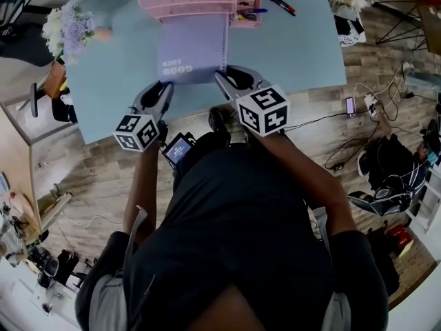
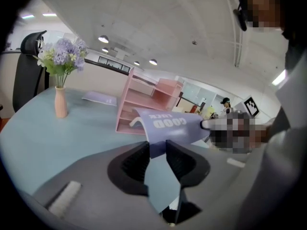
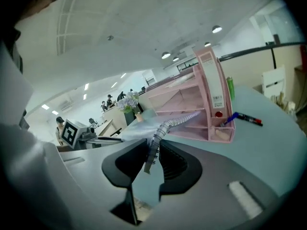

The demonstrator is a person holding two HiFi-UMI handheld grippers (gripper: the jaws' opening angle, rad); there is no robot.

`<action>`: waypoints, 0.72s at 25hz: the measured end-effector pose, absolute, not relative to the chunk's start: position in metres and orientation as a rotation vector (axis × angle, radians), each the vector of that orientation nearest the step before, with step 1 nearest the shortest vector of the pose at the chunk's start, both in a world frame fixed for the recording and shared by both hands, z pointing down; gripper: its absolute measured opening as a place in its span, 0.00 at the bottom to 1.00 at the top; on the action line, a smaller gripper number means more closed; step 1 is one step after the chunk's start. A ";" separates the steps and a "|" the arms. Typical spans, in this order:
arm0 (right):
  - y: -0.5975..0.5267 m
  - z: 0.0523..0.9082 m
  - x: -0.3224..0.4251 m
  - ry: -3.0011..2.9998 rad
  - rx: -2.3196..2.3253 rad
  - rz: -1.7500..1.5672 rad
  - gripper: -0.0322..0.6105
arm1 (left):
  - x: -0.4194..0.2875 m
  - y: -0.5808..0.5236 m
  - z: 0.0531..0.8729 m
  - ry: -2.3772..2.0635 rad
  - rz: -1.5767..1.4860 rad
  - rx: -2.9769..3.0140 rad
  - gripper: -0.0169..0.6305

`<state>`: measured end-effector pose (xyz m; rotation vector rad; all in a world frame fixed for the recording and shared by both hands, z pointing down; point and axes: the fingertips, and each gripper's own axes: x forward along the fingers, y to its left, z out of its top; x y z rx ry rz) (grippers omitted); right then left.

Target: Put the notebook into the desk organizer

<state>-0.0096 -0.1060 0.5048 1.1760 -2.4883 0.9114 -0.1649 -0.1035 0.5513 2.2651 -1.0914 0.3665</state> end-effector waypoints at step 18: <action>-0.099 0.555 0.005 -2.423 1.221 1.163 0.16 | -0.155 -0.104 0.588 -1.065 0.479 2.239 0.28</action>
